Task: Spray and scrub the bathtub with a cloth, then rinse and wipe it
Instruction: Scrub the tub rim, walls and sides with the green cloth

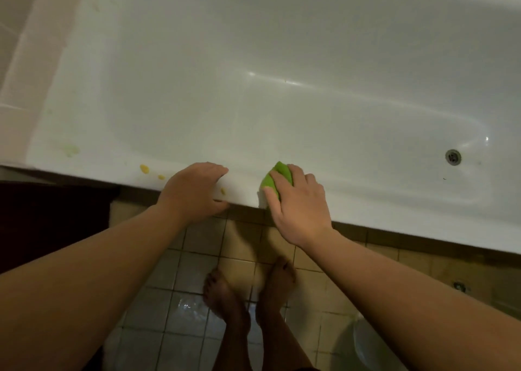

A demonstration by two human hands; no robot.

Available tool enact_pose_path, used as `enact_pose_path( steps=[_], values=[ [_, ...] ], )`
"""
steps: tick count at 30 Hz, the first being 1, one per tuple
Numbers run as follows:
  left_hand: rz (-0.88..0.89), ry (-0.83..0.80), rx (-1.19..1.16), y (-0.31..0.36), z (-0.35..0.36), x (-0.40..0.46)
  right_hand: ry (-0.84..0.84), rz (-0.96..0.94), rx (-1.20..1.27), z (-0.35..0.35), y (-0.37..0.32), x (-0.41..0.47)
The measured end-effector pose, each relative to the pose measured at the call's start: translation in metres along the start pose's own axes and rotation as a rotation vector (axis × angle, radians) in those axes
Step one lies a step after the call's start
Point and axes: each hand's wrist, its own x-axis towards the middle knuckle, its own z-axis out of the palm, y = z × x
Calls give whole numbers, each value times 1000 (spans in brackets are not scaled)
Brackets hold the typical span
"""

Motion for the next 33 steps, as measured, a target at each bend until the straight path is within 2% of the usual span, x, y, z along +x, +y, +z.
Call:
enact_pose_path(
  steps=[6, 10, 14, 18, 24, 28, 33],
  values=[
    [-60, -13, -14, 3, 4, 0, -11, -120, -2, -10, 25, -13],
    [-87, -1, -27, 5, 6, -1, -50, -190, 130, 3, 4, 1],
    [-111, -20, -47, 5, 5, -1, -41, -320, 113, 15, -25, 20],
    [-131, -40, -53, 8, -4, -1, 19, -309, 164, 17, 5, 11],
    [-117, -48, -39, 11, -7, -2, 89, -153, 88, 9, 74, -23],
    [-93, -39, -39, 9, -4, -1, 125, -67, 127, 23, 33, -12],
    [-45, -36, -10, -6, -2, 4, 50, -155, 125, 31, -33, 19]
  ],
)
